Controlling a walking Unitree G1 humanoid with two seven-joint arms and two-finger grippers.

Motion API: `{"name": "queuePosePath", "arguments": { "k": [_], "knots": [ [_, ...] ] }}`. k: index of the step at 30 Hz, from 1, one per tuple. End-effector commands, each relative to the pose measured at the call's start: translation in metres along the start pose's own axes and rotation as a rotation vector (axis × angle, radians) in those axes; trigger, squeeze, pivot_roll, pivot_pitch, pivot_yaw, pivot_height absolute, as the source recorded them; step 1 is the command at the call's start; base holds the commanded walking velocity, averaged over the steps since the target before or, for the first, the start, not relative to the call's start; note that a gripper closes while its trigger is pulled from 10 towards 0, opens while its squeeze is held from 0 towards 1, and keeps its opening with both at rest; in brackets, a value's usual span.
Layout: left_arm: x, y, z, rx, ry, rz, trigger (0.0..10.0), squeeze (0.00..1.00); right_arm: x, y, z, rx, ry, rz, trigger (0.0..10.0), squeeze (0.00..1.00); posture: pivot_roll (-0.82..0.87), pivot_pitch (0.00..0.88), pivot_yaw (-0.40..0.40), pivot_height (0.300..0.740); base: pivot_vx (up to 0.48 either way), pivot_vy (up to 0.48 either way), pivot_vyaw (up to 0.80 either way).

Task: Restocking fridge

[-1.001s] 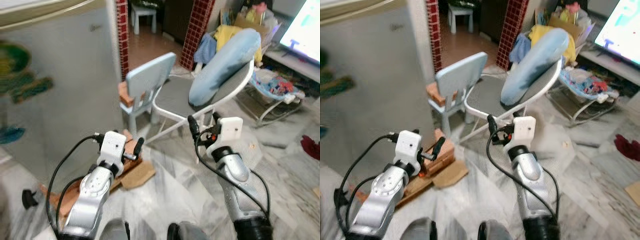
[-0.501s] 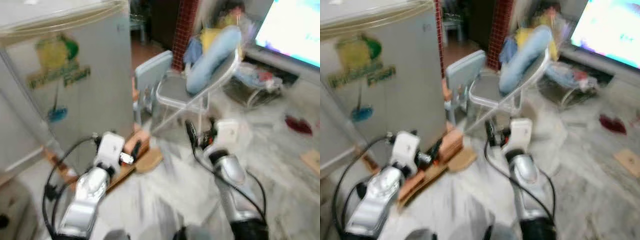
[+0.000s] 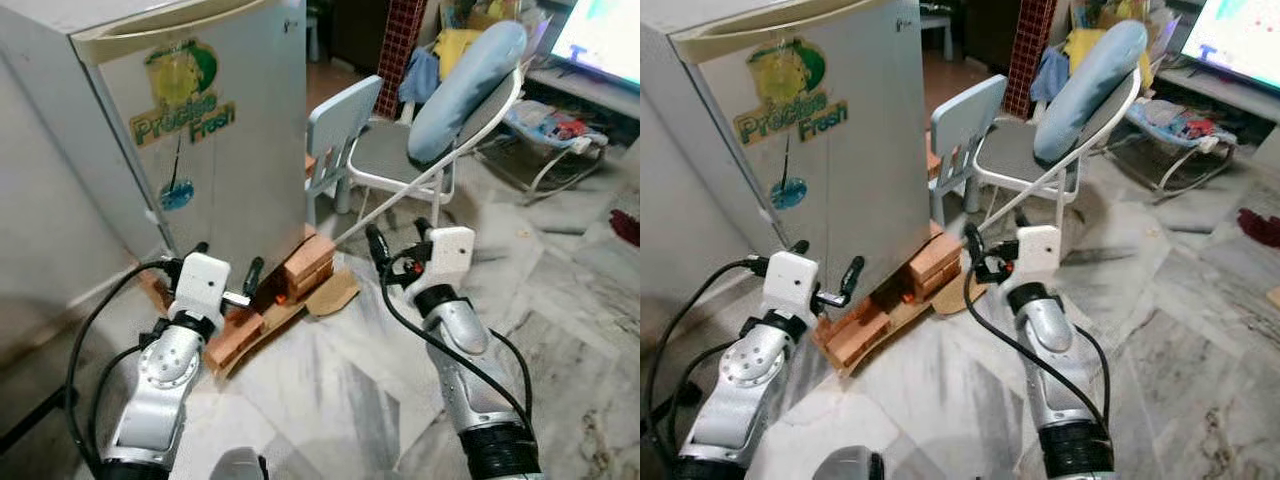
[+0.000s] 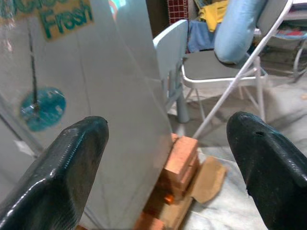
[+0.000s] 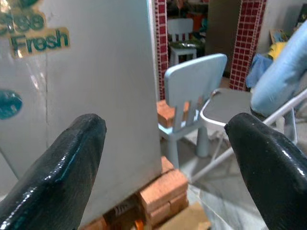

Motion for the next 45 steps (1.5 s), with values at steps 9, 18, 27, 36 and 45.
{"name": "queuePosePath", "arguments": {
  "k": [9,18,27,36,45],
  "knots": [
    [-0.007,-0.014,-0.001,-0.06,-0.015,-0.059,10.0,0.0,-0.007,-0.004,0.002,-0.023,-0.019,-0.022,10.0,0.0,0.09,0.027,-0.068,0.74,0.0,0.48,0.0],
    [-0.009,-0.009,-0.033,0.017,0.134,0.0,10.0,0.0,-0.014,-0.011,0.008,-0.067,-0.045,-0.041,10.0,0.0,0.07,0.025,-0.067,0.74,0.0,0.48,0.0],
    [-0.009,-0.003,-0.03,0.031,0.106,0.044,10.0,0.0,-0.015,-0.007,0.008,-0.062,-0.034,-0.023,10.0,0.0,0.07,0.031,-0.066,0.74,0.196,0.387,0.0],
    [-0.01,-0.007,-0.025,-0.002,0.095,0.028,10.0,0.0,-0.014,-0.004,0.0,-0.064,-0.003,-0.011,10.0,0.0,0.07,0.04,-0.063,0.74,0.426,0.12,0.0],
    [-0.014,-0.005,-0.024,-0.02,0.1,0.042,10.0,0.0,-0.016,-0.008,0.007,-0.135,-0.058,-0.051,10.0,0.0,0.07,0.057,-0.064,0.74,0.0,0.0,0.0]
  ]
}}
Point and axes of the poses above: a point about 5 cm out from each wrist's last joint towards the gripper, its own x axis pointing out of the wrist towards the gripper, its own y axis along the axis of the wrist's last joint, z = x × y, the point moved 3 cm from there along x, pointing out of the wrist towards the gripper, and after that the axes turned 14 degrees about -x, right-handed, at the moved point
